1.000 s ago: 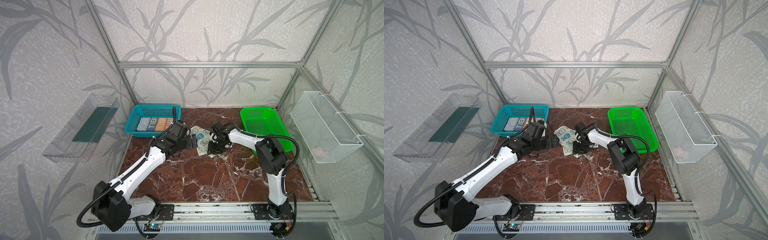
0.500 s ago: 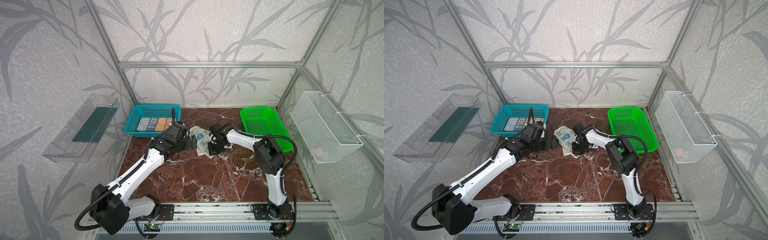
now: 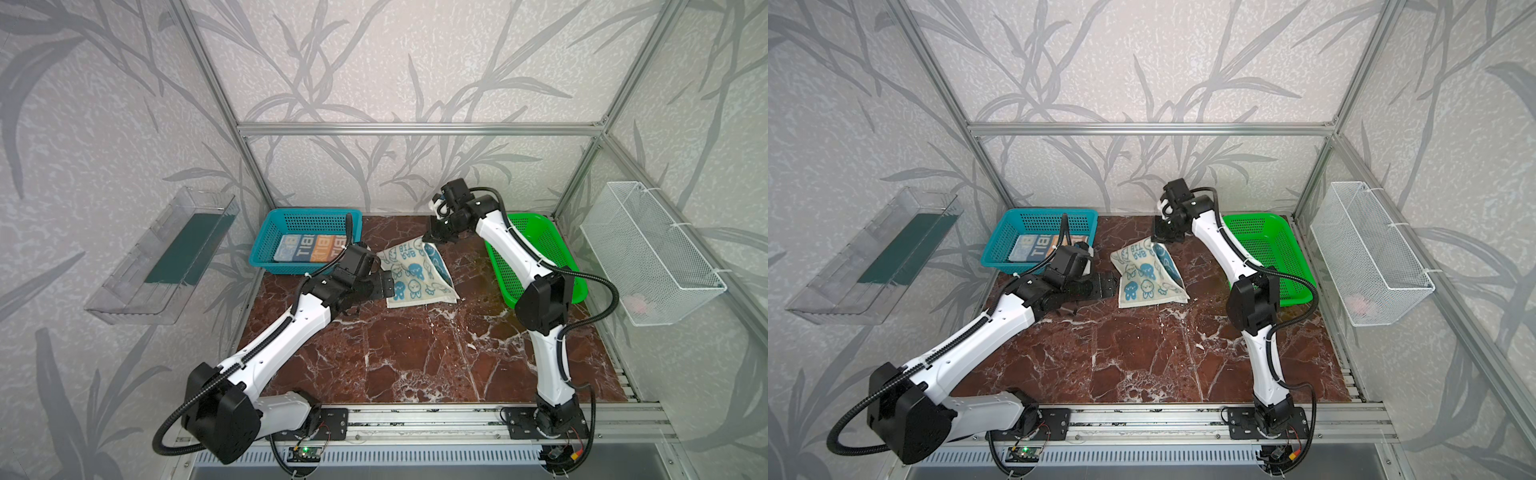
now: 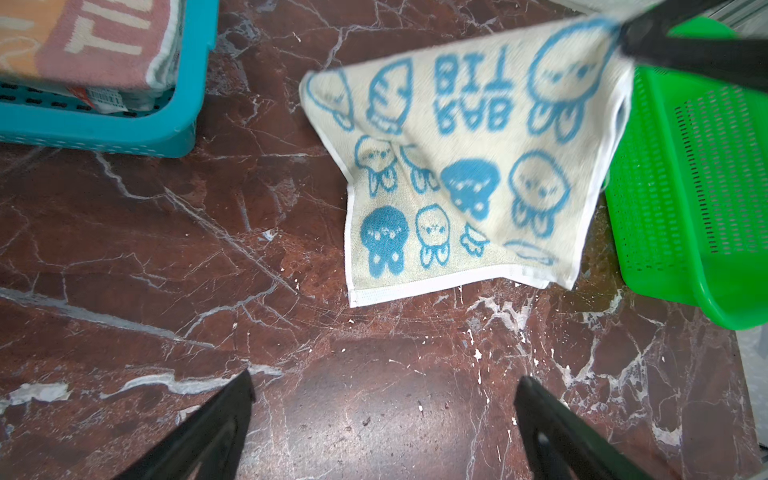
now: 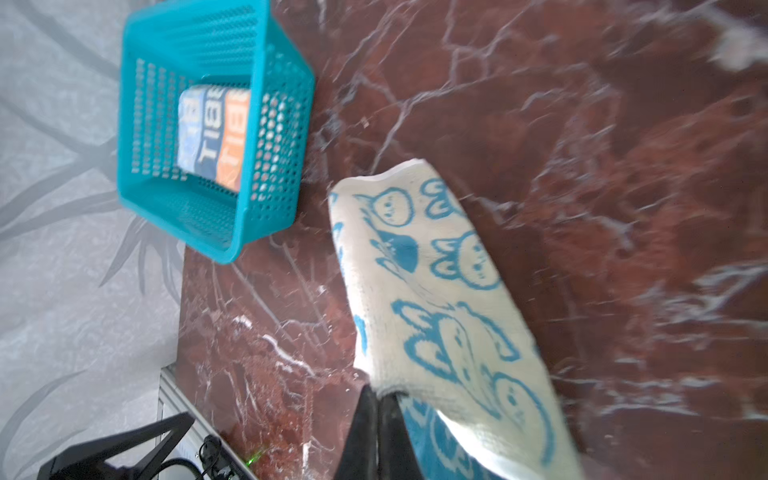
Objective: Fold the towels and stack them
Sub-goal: 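Spread the bunny towel flat with the right gripper pulling its far corner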
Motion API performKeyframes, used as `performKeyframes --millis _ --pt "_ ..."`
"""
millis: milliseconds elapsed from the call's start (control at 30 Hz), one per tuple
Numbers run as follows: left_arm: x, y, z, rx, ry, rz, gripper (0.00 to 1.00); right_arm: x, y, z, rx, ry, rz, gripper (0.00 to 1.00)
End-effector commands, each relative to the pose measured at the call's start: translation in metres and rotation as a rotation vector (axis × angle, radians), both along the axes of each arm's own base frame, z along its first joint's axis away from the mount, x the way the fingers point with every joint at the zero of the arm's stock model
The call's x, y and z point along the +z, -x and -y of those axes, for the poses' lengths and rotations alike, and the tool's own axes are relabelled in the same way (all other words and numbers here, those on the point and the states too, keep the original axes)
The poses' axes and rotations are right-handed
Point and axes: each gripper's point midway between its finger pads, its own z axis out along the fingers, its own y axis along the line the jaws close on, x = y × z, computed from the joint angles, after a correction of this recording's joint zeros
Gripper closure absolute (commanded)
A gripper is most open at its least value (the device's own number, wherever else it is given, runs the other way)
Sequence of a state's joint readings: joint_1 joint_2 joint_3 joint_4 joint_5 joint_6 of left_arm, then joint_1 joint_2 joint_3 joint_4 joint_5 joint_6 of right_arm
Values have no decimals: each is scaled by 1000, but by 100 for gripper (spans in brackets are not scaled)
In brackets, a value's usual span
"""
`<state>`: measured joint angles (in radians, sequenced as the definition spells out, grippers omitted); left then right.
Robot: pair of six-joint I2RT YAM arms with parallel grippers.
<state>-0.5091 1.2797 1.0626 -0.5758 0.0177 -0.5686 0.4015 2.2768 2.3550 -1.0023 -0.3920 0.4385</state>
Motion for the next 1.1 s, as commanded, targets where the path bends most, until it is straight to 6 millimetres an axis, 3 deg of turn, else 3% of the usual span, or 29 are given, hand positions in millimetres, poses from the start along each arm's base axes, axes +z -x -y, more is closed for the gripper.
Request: performKeyframes --millis 0,100,200,233,400,533,767,933,1067 --pt "2 -5 -1 -1 -25 -9 1 -68 -3 46 -31 141 -183 100" --pt "-6 -6 10 -59 -14 -31 1 -84 -21 67 -63 147 -204 97" --pt "-19 -8 18 -81 -2 -76 1 -89 -26 78 -57 163 -211 66" --pt "-22 -9 21 -88 4 -91 1 -86 -25 79 -47 174 -205 57" --pt "-34 -12 34 -102 38 -151 1 -50 -4 85 -25 269 -137 31" --pt "-38 -10 39 -115 49 -189 1 -51 35 88 -22 273 -146 31" --pt "-45 -1 42 -137 61 -242 1 -112 99 97 -27 212 -276 43" --pt "-50 4 41 -142 57 -264 1 -145 118 102 -32 182 -328 49" --pt "-54 6 40 -142 57 -275 1 -163 121 102 -29 142 -337 56"
